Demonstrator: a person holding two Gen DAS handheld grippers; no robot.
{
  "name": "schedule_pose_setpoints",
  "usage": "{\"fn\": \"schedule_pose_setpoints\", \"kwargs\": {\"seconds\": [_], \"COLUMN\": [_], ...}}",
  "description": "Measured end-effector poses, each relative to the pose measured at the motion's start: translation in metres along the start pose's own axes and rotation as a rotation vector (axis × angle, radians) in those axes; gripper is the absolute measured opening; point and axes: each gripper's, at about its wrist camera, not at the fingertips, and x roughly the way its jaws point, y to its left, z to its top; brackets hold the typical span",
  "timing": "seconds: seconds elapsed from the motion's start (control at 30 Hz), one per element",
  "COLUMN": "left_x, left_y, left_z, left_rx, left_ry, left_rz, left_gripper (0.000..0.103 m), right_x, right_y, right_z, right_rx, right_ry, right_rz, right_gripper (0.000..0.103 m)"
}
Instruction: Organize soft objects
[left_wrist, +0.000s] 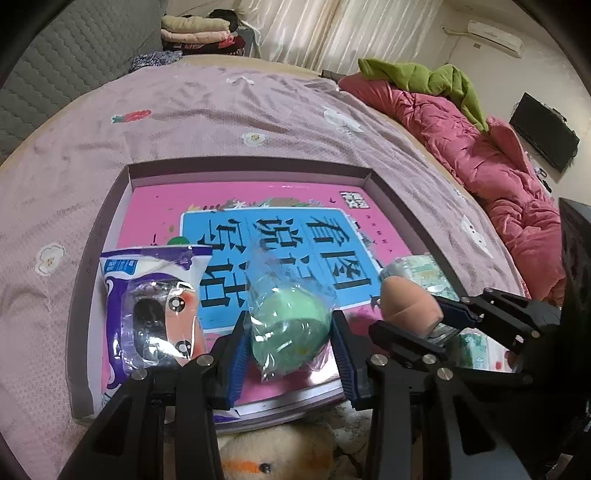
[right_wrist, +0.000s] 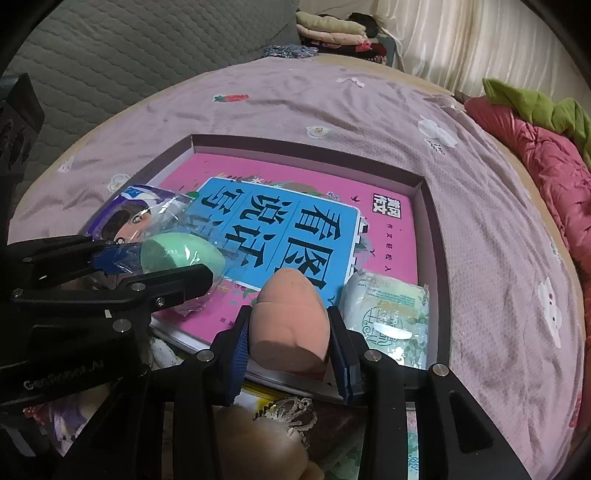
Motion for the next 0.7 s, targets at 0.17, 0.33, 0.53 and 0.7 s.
{"fn": "schedule_pose_setpoints", "kwargs": {"seconds": [0.17, 0.33, 0.53, 0.7], "left_x": [0.0006, 0.0010, 0.0021, 0.0025], "left_y": [0.0049, 0.0072, 0.0085, 0.0083], "left_z": [0.0011, 0.0022, 0.0041, 0.0038], "left_rx": [-0.012, -0.022, -0.015, -0.015], "left_ry": [0.007, 0.005, 0.008, 0.013], "left_rz": [0.025, 0.029, 0.035, 0.039], "left_gripper": [0.043, 0.043, 0.043, 0.043], "right_x": [0.0003, 0.0002, -0.0011, -0.0023], "right_y": [-0.0004, -0.0013, -0.0015, -0.0025], "right_z": [-0.0004, -0.0004, -0.0008, -0.0009], "right_rx": [-0.003, -0.006, -0.003, -0.008], "right_ry": [0.002, 0.000, -0.003, -0.006], "right_rz": [-0.001, -0.004, -0.002, -0.006], "right_gripper": [0.040, 0.042, 0.046, 0.052]}}
